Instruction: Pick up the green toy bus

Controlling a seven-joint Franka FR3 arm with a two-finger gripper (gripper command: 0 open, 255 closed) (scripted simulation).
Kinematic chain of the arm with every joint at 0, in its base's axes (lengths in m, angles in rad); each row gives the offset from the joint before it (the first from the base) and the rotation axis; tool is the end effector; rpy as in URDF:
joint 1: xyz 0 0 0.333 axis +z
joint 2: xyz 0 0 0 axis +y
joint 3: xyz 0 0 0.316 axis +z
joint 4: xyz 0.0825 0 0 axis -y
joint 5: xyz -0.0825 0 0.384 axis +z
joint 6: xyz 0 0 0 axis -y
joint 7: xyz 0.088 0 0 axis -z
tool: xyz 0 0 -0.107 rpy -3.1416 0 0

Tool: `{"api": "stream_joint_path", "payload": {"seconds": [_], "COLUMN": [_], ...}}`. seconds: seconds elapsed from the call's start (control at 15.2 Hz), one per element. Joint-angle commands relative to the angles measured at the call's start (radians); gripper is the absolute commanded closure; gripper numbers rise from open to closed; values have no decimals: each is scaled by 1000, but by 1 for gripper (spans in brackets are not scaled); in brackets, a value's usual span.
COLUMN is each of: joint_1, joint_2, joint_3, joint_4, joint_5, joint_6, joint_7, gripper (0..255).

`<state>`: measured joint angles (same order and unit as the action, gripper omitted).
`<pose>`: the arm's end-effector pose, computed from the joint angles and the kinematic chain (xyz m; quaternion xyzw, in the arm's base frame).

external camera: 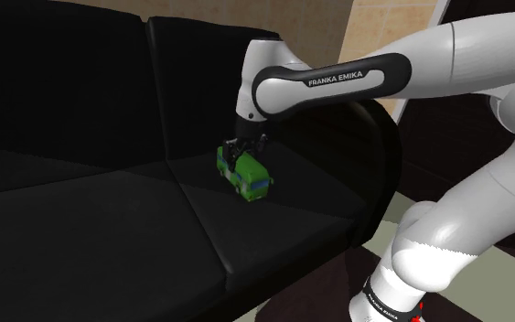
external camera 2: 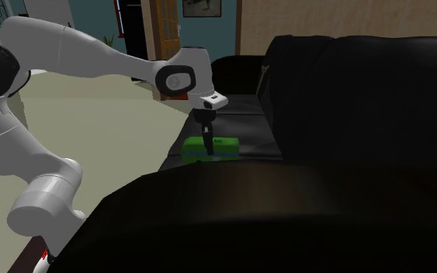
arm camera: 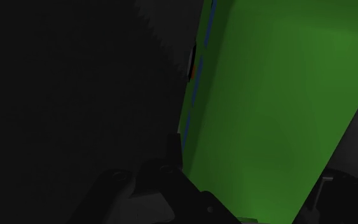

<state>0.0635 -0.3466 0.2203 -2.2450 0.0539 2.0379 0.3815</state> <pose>0.4425 0.1402 0.5148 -0.9957 0.0631 -0.0666 0.0096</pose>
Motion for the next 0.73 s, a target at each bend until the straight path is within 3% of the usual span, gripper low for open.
{"api": "stream_joint_path", "payload": {"seconds": [0.0, 0.66], "joint_1": [1, -2], "joint_2": [-6, -12], "joint_3": [0, -6], "joint_4": [22, 126], "joint_5": [1, -2], "joint_6": [-26, -136], "joint_7": [1, -1], "gripper": [255, 255]}}
